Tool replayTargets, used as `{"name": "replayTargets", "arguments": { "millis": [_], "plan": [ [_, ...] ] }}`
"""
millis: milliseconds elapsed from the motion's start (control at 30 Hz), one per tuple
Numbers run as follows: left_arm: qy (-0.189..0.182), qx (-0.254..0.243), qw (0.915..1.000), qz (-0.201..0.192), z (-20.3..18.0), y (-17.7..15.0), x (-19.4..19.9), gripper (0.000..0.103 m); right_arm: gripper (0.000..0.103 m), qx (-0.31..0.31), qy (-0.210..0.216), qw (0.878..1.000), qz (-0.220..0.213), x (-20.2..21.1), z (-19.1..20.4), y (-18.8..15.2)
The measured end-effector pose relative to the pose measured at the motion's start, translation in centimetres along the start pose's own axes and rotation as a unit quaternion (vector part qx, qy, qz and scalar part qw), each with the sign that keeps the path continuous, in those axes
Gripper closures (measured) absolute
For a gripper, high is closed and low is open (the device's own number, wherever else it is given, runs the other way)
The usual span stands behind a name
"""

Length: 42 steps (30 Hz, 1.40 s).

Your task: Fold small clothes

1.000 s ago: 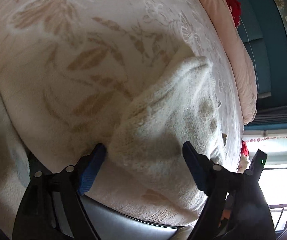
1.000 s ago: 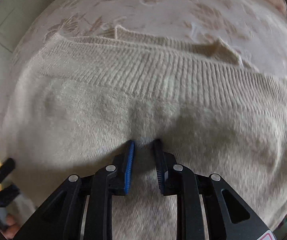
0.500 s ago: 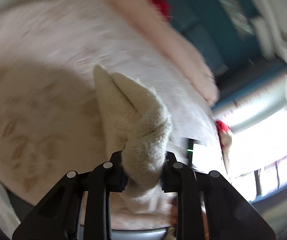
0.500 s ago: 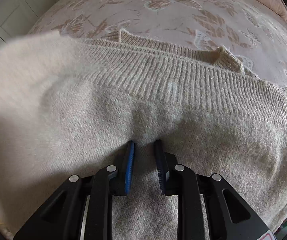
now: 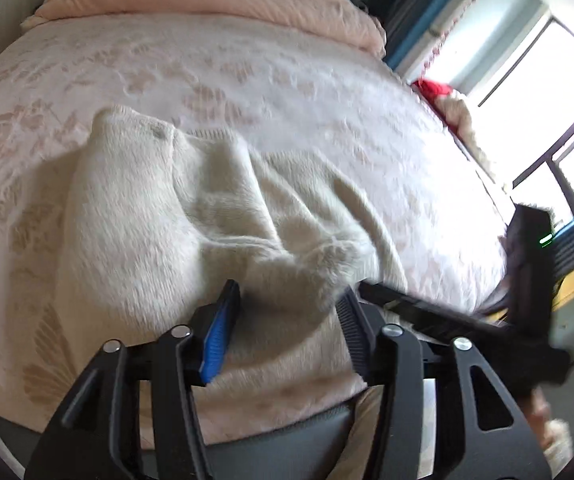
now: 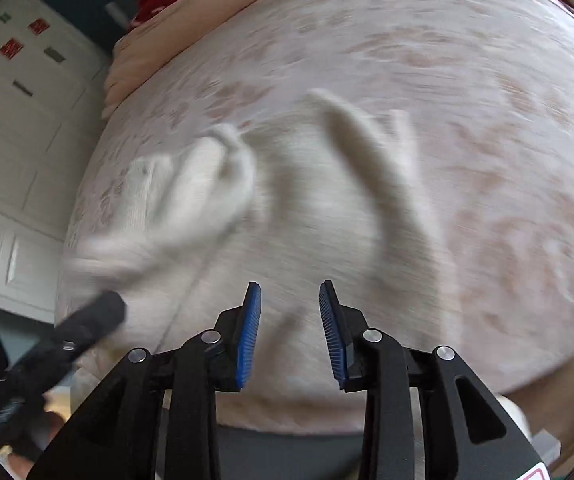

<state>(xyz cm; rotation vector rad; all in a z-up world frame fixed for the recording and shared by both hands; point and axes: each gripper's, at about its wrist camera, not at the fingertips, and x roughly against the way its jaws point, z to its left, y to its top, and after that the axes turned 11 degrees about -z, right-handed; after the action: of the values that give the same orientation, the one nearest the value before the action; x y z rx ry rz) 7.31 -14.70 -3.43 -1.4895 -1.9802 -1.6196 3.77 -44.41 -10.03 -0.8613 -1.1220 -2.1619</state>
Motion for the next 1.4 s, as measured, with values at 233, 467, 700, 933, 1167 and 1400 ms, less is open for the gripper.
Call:
{"name": "replayTargets", "arguments": {
  "millis": [233,467,700,933,1167,1400],
  "plan": [
    [0.024,-0.047,0.9975,-0.047,1.0,-4.3,5.2,0.02,0.034,0.001,0.086,0.996,-0.002,0.9,3.4,0.8],
    [0.126,-0.058,0.9896,-0.037,6.5,-5.6,5.2,0.019,0.027,0.017,0.079,0.994,0.077,-5.9,9.5,0.6],
    [0.144,-0.05,0.9883,0.005,8.3,-4.4,1.5,0.026,0.082,-0.018,0.152,0.988,0.036,-4.3,10.7,1.7],
    [0.122,-0.07,0.9901,0.006,6.6,-4.8,1.4,0.024,0.078,-0.029,0.083,0.996,-0.013,0.3,1.8,1.9],
    [0.114,-0.062,0.9915,0.007,5.3,-4.7,0.1,0.024,0.052,-0.088,0.095,0.992,0.002,-1.4,-1.9,-0.6],
    [0.107,-0.047,0.9928,0.028,5.8,-4.1,-1.0,0.041,0.039,-0.017,0.002,0.998,-0.061,-1.0,0.1,5.1]
  ]
}}
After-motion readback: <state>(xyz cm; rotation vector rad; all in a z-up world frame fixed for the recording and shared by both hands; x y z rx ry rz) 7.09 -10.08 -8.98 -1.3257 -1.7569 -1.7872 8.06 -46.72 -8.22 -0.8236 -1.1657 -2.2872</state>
